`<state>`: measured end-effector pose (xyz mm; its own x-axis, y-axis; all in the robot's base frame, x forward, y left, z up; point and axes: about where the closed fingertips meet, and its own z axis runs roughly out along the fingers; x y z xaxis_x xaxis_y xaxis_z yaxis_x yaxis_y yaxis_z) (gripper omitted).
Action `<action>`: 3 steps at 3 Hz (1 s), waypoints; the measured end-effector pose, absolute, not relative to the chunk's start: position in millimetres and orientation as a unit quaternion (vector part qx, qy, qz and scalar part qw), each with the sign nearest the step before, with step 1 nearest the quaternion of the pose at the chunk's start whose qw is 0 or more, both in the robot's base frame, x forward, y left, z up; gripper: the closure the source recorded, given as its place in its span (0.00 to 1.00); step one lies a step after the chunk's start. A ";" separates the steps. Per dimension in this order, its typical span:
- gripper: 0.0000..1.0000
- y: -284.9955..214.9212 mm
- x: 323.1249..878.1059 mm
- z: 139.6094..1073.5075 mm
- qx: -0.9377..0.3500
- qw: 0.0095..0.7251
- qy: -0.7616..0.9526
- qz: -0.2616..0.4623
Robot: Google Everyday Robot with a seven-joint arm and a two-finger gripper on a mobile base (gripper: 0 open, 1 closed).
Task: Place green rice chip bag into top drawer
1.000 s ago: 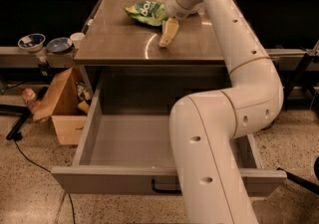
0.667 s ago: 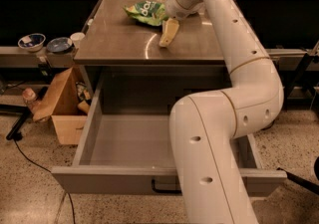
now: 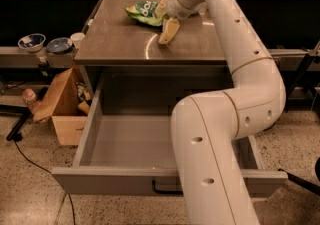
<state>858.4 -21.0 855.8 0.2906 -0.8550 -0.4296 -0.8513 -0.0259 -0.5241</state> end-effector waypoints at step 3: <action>1.00 -21.0 858.4 855.6 -0.716 0.364 0.596 -0.002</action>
Offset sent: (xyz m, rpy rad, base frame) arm 0.0000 0.0000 0.0000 0.0000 0.0000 0.0000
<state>858.4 -21.0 855.6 0.2906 -0.8550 -0.4297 -0.8513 -0.0260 -0.5240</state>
